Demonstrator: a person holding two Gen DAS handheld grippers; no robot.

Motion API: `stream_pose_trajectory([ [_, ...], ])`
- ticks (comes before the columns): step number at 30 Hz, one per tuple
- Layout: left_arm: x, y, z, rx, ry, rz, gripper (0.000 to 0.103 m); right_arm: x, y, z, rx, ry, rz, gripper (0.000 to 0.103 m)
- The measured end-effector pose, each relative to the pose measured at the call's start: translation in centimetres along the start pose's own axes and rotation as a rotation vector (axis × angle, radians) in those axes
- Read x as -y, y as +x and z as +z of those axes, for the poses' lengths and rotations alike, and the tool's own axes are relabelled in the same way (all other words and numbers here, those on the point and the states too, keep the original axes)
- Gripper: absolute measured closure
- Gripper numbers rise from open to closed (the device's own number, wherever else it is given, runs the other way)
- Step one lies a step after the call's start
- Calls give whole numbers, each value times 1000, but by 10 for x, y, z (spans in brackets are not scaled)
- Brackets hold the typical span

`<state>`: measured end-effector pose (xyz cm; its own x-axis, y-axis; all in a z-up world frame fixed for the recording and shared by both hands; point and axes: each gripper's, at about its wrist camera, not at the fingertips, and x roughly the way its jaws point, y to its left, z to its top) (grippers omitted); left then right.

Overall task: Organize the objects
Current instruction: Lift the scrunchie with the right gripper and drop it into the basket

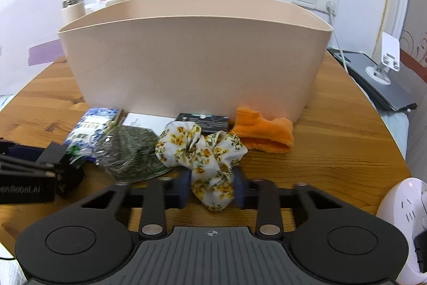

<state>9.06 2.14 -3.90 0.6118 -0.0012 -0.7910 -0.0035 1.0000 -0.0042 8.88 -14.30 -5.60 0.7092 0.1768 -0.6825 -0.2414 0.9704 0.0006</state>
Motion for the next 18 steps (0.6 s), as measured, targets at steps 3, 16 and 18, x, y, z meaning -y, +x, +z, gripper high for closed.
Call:
stream_pose_trajectory([
  [3, 1, -3, -1, -12, 0, -25, 69, -1, -5, -3, -3, 11, -8, 91],
  [16, -15, -59, 14, 160, -18, -32, 69, 16, -64, 20, 173, 62, -70, 92],
  [18, -16, -68, 24, 196, -19, -40, 69, 19, -70, 29, 209, 62, -79, 92],
])
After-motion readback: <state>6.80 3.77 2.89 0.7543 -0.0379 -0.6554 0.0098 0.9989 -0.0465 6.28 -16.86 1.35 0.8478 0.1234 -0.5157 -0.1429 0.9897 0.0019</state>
